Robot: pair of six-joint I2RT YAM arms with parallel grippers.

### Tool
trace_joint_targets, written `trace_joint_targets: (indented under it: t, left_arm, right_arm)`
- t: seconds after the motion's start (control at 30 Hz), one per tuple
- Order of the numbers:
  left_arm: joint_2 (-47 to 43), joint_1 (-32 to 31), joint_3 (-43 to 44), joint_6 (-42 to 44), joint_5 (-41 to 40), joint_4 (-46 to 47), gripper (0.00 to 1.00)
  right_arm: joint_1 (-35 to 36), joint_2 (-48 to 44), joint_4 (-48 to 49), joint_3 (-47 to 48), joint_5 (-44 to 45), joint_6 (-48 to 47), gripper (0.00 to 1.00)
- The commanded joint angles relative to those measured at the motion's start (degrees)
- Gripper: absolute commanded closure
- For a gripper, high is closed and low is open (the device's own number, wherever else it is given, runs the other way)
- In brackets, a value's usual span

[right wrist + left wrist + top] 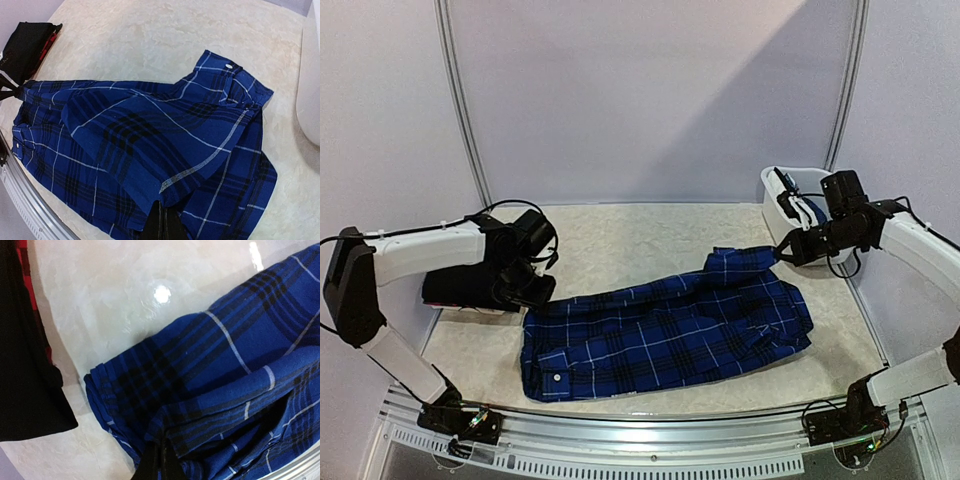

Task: Fold and stack the mixed laundry pile
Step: Fold the 1/3-folded shirt at the center of the board.

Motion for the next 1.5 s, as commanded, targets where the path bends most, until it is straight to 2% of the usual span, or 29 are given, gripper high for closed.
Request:
trace_joint_targets:
  t: [0.0,0.2,0.4,0.53,0.67,0.7,0.87,0.93,1.07,1.2,1.33,1.47]
  left_arm:
    - [-1.3,-3.01,-2.01,-4.33,-1.64,-0.69,1.0]
    - [-1.45,-6.9,-5.15,-8.66,-2.45,-0.87,1.0]
    - [1.49,-8.2,-7.89,-12.9,-3.48,-1.02,1.0]
    - [3.8,-9.19,-7.27,-15.29,-3.94,-1.89,1.0]
    - [3.25,-11.17,-5.19,-19.51,-5.42,-6.58,0.97]
    - [2.4,-11.8,-4.78,-20.84,-5.89,-7.99,0.94]
    - [-3.46,-12.62,-2.35,-26.19,-8.72,-14.41,0.66]
    - [-4.91,-12.54,-0.5,-26.61,-10.16,-15.93,0.61]
    - [-3.71,-12.53,1.65,-22.9,-9.85,-11.65,0.66]
    - [2.72,-12.45,4.7,-17.87,-6.7,-4.61,0.73]
    - [10.66,-12.19,8.88,-15.7,-5.17,-2.32,0.77]
    - [15.27,-11.85,9.28,-15.75,-3.51,-0.07,0.78]
  right_arm:
    - [-0.02,-2.51,-2.06,-2.92,2.4,4.61,1.0]
    - [-0.03,-4.21,-4.16,-5.14,2.89,7.16,1.0]
    - [-0.02,-5.49,-3.98,-7.35,1.48,10.08,1.0]
    - [-0.01,-4.48,-4.69,-7.61,1.42,11.33,1.0]
    - [-0.02,-3.38,-6.51,-7.66,1.55,13.09,1.0]
    - [-0.01,-3.12,-6.85,-7.78,1.54,13.34,1.0]
    - [-0.02,-3.37,-7.47,-8.83,1.8,14.01,1.0]
    - [-0.02,-3.48,-7.35,-9.05,1.82,14.04,1.0]
    - [-0.02,-2.65,-7.06,-8.52,1.74,14.0,1.0]
    - [-0.02,-1.61,-6.45,-7.3,1.91,13.33,1.0]
    - [-0.07,-0.43,-6.74,-4.82,2.7,13.1,1.0]
    - [0.19,1.72,-6.24,-2.03,1.06,15.43,1.0]
